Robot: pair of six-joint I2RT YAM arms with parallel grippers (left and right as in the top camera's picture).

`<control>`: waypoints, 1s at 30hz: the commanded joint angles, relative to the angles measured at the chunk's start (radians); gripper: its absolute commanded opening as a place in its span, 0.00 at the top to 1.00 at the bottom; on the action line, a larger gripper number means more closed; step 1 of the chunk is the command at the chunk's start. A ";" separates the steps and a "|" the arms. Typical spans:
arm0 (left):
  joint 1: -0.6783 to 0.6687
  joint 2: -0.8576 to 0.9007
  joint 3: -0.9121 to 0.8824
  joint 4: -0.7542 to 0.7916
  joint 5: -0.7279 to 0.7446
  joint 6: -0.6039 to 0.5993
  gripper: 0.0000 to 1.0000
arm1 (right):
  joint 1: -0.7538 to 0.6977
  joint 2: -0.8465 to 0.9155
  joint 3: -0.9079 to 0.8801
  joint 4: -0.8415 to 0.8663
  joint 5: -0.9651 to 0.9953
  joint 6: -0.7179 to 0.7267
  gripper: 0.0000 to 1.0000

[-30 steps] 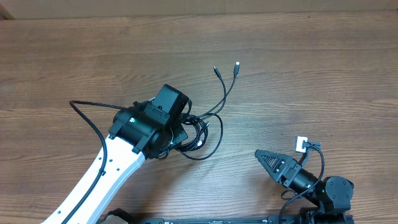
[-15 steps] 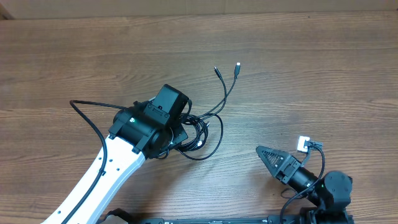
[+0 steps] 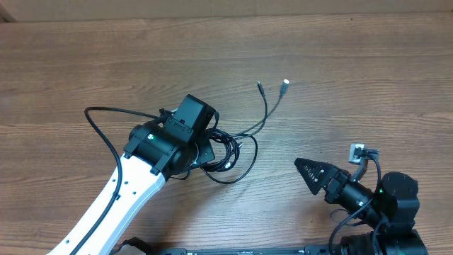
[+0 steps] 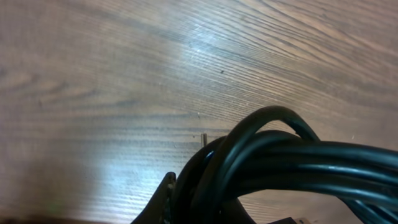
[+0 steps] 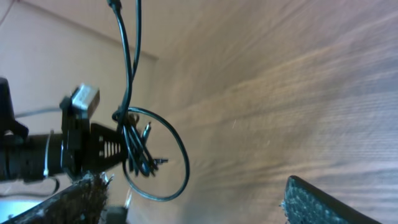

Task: Untangle cables
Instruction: 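Swing the right gripper inward toward the coil held by the left gripper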

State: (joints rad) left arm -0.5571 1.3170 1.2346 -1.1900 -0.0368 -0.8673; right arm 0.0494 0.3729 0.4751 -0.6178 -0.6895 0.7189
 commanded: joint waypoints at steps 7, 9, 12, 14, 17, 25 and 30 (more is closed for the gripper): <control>-0.007 0.003 -0.005 0.044 0.005 0.377 0.96 | 0.182 0.087 0.025 0.126 -0.027 0.022 0.19; -0.007 0.003 -0.005 0.055 0.005 0.360 0.96 | 0.237 0.116 0.025 0.185 -0.026 0.051 0.20; -0.007 0.003 -0.005 0.064 0.006 0.282 0.96 | 0.324 0.162 0.024 0.230 0.004 0.061 0.20; -0.007 0.003 -0.005 0.067 0.020 0.209 0.96 | 0.394 0.202 0.024 0.231 0.096 0.058 0.21; -0.007 0.003 -0.005 0.072 0.064 0.150 0.96 | 0.482 0.257 0.024 0.230 0.263 0.069 0.27; -0.007 0.003 -0.005 0.080 0.143 0.015 0.96 | 0.660 0.430 0.024 0.382 0.489 0.233 0.27; -0.003 0.003 -0.004 0.098 0.140 0.011 0.96 | 0.696 0.572 0.024 0.345 0.574 0.288 0.44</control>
State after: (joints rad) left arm -0.5568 1.3170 1.2343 -1.1042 0.0757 -0.8139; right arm 0.7334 0.8738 0.4770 -0.2481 -0.2176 0.9588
